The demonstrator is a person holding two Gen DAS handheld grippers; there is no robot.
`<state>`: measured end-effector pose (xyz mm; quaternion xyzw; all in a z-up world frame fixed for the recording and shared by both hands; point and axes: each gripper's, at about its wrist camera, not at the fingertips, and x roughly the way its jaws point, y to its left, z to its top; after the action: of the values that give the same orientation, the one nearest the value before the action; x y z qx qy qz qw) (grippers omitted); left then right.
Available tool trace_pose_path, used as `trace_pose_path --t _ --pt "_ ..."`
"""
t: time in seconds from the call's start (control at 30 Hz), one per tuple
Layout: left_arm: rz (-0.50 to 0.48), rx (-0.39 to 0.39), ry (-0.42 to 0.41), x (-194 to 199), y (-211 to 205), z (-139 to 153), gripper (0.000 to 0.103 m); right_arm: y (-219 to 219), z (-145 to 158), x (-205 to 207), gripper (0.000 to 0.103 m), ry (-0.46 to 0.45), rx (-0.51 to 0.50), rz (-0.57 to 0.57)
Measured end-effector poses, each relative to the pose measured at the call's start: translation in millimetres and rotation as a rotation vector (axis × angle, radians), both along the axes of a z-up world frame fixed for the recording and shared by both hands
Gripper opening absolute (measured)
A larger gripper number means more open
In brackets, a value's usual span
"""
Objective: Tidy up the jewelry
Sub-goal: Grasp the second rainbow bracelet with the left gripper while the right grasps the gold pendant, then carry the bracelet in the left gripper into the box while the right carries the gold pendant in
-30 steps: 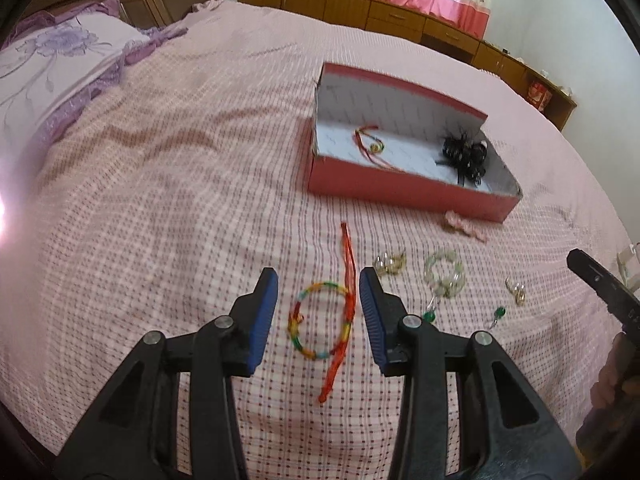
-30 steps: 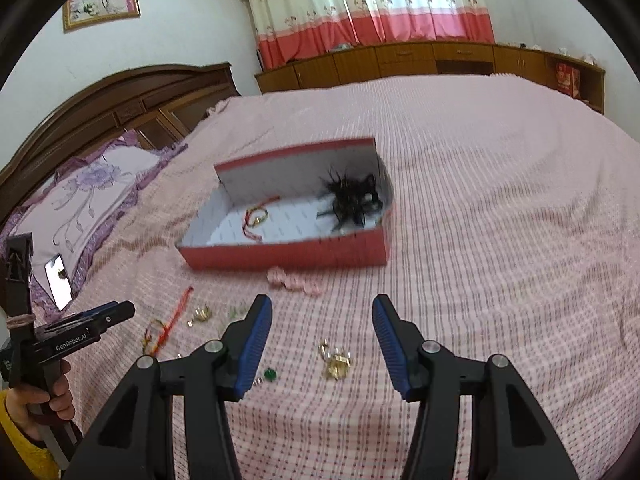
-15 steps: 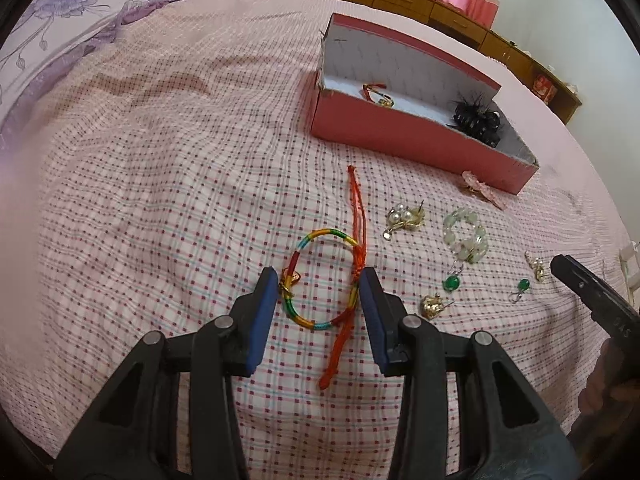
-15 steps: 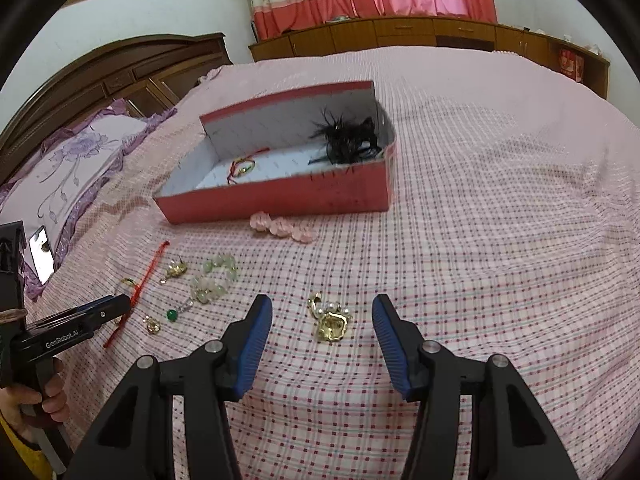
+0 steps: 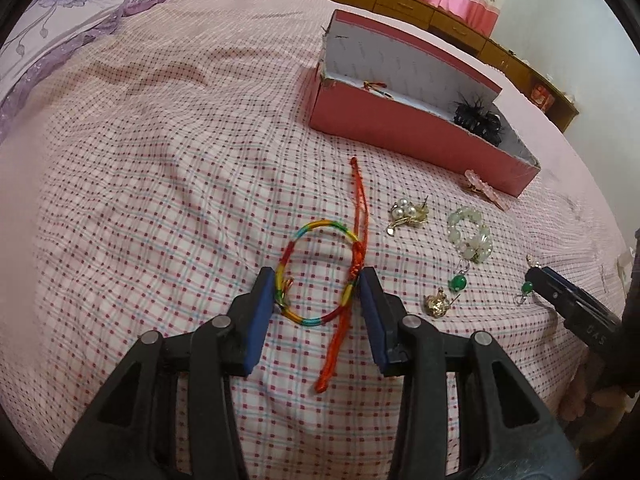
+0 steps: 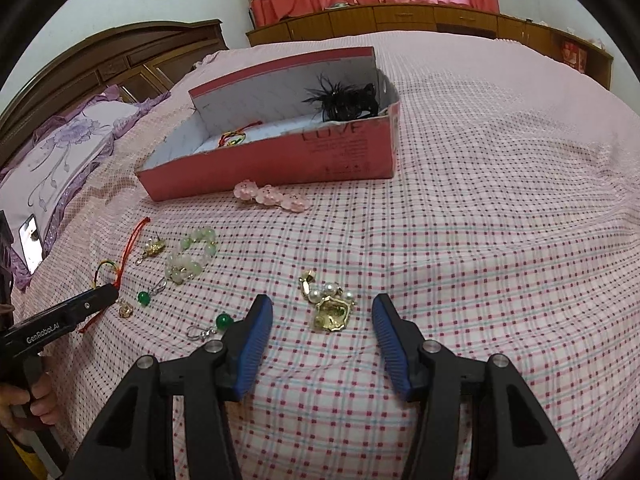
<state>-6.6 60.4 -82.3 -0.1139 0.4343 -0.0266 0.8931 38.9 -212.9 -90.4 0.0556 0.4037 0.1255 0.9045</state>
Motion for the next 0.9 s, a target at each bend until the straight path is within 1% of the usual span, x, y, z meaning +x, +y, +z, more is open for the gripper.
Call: trace_pose_path --t 0.1,0.17,0.2,0.23,0.27,0.3,0.33,0.37,0.4,0.6,0.9 --pt "0.0 -0.003 -0.011 2 -4 0 0.033 0 -2 2 0.053 -0.004 0.008 -0.009" --pt "0.0 0.004 -0.015 5 -6 1 0.032 1 -3 1 0.045 -0.013 -0.005 -0.017" --pt "0.001 0.007 -0.019 5 -7 1 0.028 1 -3 0 0.042 -0.017 -0.011 -0.019" --pt "0.003 0.009 -0.023 4 -8 1 0.026 1 -3 0 0.036 -0.019 -0.014 -0.022" --pt "0.004 0.013 -0.025 4 -8 1 0.021 1 -3 0 0.029 -0.02 -0.013 -0.024" --pt "0.004 0.019 -0.028 4 -9 2 0.018 0 -3 0 0.026 -0.021 -0.01 -0.025" --pt "0.003 0.023 -0.032 3 -10 2 0.016 -1 -3 -1 0.023 -0.021 -0.005 -0.028" --pt "0.002 0.024 -0.034 3 -10 2 0.013 -2 -3 -2 0.021 -0.022 0.002 -0.03" --pt "0.001 0.022 -0.037 2 -10 3 0.009 -4 -4 -3 0.021 -0.024 0.007 -0.031" --pt "0.007 -0.009 -0.06 -3 -7 9 0.0 -7 0 -10 0.021 -0.051 0.021 -0.025" --pt "-0.011 -0.016 -0.14 -13 -7 39 0.0 -12 19 -26 0.021 -0.109 0.029 -0.027"
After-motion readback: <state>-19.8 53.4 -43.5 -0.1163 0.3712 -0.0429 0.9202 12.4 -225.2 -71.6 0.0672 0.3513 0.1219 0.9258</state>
